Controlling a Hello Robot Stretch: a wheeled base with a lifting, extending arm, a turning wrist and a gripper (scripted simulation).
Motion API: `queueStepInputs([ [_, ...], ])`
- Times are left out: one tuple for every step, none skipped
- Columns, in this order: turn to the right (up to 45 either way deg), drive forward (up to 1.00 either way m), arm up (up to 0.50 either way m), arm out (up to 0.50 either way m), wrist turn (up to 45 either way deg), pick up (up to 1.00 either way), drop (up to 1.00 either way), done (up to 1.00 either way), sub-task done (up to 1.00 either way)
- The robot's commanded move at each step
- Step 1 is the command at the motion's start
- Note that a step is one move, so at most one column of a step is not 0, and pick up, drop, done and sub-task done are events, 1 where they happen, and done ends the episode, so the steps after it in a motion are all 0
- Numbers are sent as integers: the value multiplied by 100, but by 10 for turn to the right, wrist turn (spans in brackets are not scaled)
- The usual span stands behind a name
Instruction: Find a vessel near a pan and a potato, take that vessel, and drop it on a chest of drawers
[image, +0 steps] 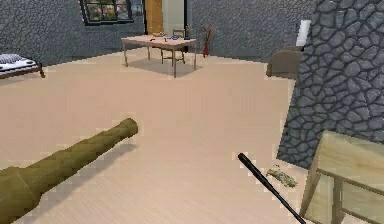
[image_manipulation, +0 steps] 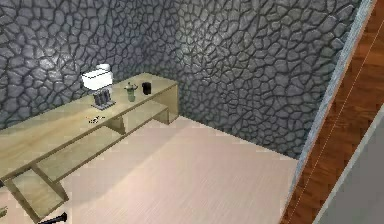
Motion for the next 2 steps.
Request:
queueStepInputs([
  [-60, 0, 0, 0, 0, 0, 0, 0, 0],
  [0, 100, 0, 0, 0, 0, 0, 0, 0],
])
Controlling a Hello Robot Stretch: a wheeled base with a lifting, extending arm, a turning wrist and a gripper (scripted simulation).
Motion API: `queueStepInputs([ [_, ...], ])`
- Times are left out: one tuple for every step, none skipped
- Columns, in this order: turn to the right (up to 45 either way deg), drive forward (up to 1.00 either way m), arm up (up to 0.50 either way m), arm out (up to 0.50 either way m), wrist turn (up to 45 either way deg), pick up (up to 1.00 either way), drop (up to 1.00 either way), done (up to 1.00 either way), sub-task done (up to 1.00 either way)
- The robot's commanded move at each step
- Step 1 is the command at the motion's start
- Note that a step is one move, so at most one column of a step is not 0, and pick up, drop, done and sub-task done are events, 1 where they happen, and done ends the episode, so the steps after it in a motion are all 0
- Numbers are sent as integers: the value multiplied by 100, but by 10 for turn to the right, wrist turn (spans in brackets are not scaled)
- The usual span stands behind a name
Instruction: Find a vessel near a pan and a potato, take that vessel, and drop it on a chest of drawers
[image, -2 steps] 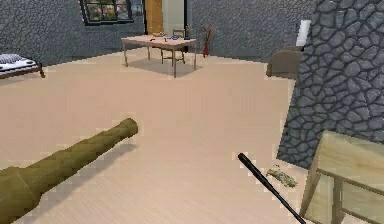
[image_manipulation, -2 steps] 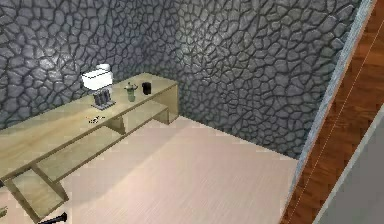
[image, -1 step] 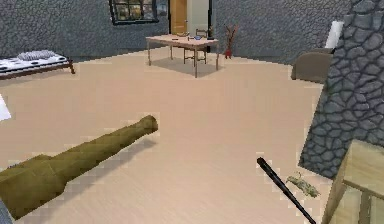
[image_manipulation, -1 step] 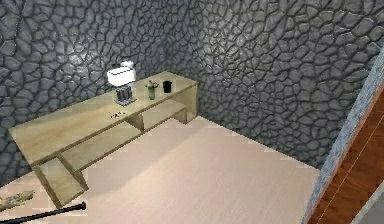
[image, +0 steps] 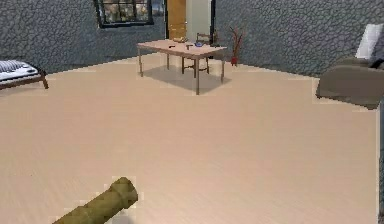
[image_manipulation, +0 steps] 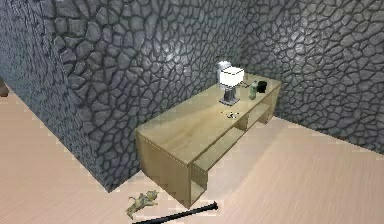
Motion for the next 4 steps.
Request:
queueStepInputs([
  [-30, 0, 0, 0, 0, 0, 0, 0, 0],
  [0, 90, 0, 0, 0, 0, 0, 0, 0],
  [0, 30, 0, 0, 0, 0, 0, 0, 0],
  [360, 0, 0, 0, 0, 0, 0, 0, 0],
])
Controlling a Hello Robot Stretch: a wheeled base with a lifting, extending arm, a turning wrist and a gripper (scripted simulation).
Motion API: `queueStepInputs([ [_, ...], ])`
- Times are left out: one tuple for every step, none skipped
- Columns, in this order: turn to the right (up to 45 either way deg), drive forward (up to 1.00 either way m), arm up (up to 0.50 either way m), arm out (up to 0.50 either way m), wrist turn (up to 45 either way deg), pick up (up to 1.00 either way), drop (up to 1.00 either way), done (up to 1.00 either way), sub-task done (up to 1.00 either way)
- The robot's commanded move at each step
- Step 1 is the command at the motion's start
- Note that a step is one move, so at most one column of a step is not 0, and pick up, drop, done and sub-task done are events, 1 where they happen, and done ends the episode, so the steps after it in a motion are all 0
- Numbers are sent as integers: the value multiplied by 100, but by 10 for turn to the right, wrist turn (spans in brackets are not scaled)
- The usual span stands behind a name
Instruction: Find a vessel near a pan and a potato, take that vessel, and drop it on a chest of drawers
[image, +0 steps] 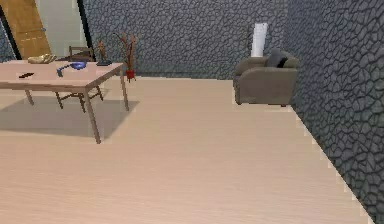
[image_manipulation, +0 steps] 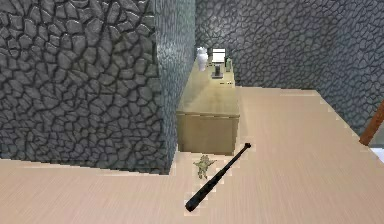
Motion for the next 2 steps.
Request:
queueStepInputs([
  [0, 30, 0, 0, 0, 0, 0, 0, 0],
  [-450, 0, 0, 0, 0, 0, 0, 0, 0],
])
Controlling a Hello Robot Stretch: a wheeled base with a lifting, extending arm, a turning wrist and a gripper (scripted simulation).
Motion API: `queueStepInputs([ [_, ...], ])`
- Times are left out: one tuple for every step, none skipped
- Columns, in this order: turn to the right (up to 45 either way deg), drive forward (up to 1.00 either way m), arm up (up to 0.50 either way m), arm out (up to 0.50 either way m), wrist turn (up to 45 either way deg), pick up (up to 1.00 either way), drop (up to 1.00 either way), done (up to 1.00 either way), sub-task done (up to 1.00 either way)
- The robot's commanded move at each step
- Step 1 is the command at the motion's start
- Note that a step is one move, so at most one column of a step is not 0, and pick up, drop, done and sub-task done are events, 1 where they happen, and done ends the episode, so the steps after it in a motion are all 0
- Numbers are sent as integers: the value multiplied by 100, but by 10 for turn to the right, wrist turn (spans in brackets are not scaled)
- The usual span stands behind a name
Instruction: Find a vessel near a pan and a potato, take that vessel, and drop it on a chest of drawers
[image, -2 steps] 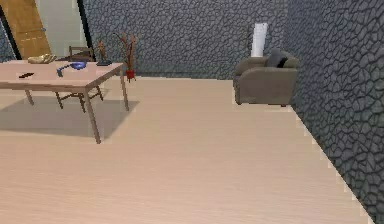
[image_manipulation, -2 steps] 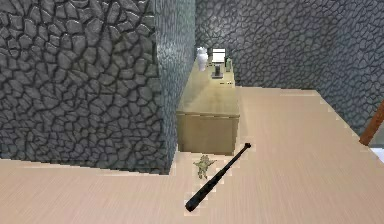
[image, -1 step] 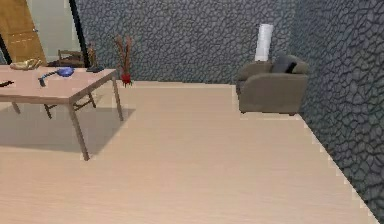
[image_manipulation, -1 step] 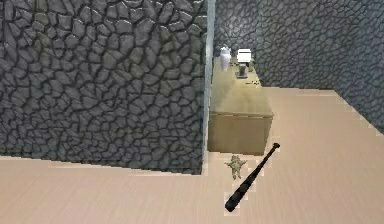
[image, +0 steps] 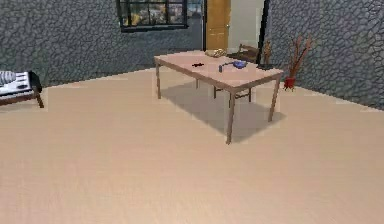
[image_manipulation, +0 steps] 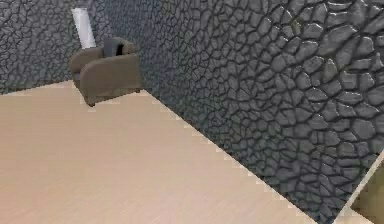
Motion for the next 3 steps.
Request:
queueStepInputs([
  [-240, 0, 0, 0, 0, 0, 0, 0, 0],
  [0, 100, 0, 0, 0, 0, 0, 0, 0],
  [0, 100, 0, 0, 0, 0, 0, 0, 0],
])
